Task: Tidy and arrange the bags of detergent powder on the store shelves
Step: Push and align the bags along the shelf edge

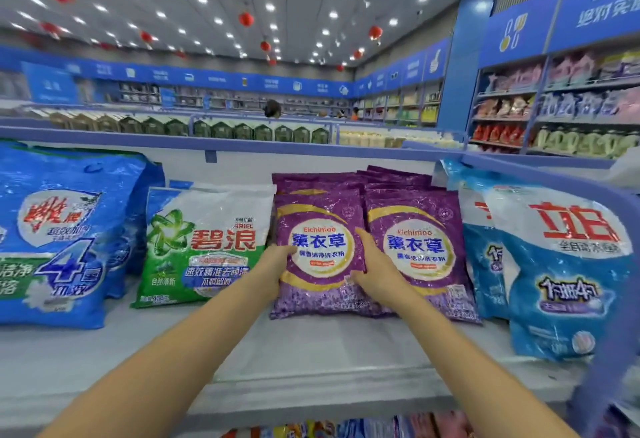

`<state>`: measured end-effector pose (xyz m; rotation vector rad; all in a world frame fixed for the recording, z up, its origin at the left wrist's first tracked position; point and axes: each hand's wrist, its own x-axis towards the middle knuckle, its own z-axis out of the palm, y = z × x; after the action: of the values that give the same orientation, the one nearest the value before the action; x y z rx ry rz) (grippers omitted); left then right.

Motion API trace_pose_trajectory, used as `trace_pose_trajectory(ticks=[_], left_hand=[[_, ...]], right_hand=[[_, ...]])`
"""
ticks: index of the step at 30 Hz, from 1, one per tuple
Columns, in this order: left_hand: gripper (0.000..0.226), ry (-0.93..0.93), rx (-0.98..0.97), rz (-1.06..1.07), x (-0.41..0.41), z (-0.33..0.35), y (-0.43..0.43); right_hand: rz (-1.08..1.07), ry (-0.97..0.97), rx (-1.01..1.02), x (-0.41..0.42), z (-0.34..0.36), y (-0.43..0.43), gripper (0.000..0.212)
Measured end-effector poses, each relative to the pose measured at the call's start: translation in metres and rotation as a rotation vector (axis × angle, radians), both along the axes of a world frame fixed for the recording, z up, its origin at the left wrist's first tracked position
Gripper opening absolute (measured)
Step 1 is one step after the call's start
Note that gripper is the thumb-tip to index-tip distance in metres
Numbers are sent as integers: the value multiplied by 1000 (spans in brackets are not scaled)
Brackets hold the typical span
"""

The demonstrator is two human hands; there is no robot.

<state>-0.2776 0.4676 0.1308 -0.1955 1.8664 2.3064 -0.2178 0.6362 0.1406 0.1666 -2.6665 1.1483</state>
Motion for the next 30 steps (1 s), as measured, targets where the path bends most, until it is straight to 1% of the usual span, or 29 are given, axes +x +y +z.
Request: trace_pose_trajectory(ticks=[2, 4, 6, 10, 14, 17, 20, 21, 22, 24, 25, 30], left_hand=[[33, 91, -60, 68, -3, 2, 6], [35, 183, -96, 127, -2, 6, 9], [37, 233, -116, 137, -1, 6, 9], [48, 249, -177, 115, 0, 4, 8], [60, 252, -232, 76, -2, 4, 1], [70, 231, -265, -6, -2, 11, -5], [59, 246, -266, -113, 21, 30, -11], [52, 267, -281, -115, 27, 33, -15], [48, 294, -295, -86, 36, 37, -20], [55, 341, -290, 2, 49, 40, -39], [53, 358, -282, 30, 57, 42, -49], [27, 424, -201, 154, 96, 46, -106]], right_hand=[[-5, 98, 71, -7, -3, 3, 72], [-37, 123, 96, -15, -6, 4, 73], [-56, 131, 138, -23, -11, 2, 72], [-111, 133, 274, -32, -20, -2, 73], [-132, 165, 285, -33, -23, -3, 64], [-148, 172, 292, -32, -24, -3, 60], [-192, 201, 322, -34, -27, -3, 58], [-203, 205, 329, -35, -27, -4, 56], [-213, 204, 329, -35, -27, -4, 55], [-226, 196, 311, -34, -25, -4, 54], [-235, 204, 305, -33, -24, -4, 55], [-269, 369, 350, -19, -6, -12, 49]])
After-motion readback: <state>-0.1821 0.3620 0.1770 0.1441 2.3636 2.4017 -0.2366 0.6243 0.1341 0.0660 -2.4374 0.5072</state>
